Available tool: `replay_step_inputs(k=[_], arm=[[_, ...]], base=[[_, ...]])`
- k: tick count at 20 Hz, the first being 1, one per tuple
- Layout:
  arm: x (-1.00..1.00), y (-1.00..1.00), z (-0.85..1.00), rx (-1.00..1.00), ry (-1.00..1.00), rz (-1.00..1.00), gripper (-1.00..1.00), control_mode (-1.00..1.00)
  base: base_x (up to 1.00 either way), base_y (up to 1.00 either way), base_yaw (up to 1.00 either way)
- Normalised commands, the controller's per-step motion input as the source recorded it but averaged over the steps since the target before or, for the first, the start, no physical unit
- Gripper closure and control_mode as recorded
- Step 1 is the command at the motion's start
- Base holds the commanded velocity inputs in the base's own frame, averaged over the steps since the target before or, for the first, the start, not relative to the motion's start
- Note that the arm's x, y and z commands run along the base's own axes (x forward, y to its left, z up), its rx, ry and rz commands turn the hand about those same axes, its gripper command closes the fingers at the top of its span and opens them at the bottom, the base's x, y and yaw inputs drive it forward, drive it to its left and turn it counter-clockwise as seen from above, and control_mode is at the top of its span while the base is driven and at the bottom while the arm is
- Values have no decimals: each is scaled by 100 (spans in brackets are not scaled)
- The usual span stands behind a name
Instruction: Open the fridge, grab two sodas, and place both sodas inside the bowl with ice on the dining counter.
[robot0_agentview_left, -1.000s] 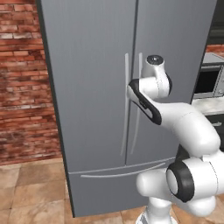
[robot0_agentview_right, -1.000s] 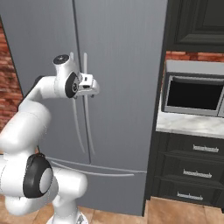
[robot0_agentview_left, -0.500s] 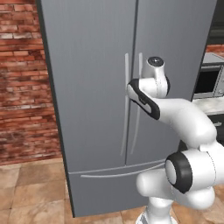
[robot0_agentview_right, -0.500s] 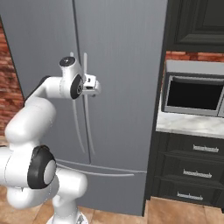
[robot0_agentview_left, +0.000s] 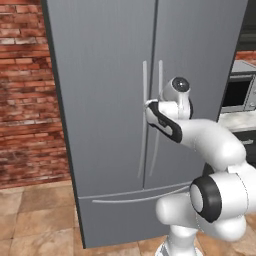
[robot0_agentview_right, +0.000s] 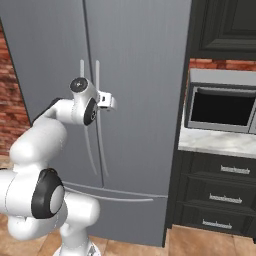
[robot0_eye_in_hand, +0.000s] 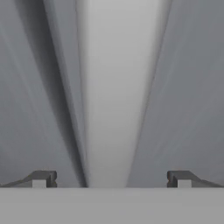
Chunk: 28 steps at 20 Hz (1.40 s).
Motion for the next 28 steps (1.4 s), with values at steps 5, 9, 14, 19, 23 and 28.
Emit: replay_step_inputs(k=[5, 9, 14, 19, 23, 28], arm=[[37, 0, -20, 0, 0, 2, -100, -100], [27, 5, -20, -2, 0, 1, 100, -100], [-11, 1, -7, -4, 0, 0, 100, -100], [-79, -47, 0, 1, -4, 0, 100, -100], [-100, -70, 7, 2, -2, 0, 100, -100], [-92, -71, 24, 0, 0, 0, 100, -100]], base=[[0, 0, 0], [0, 0, 0], [0, 0, 0], [0, 0, 0], [0, 0, 0], [0, 0, 0]])
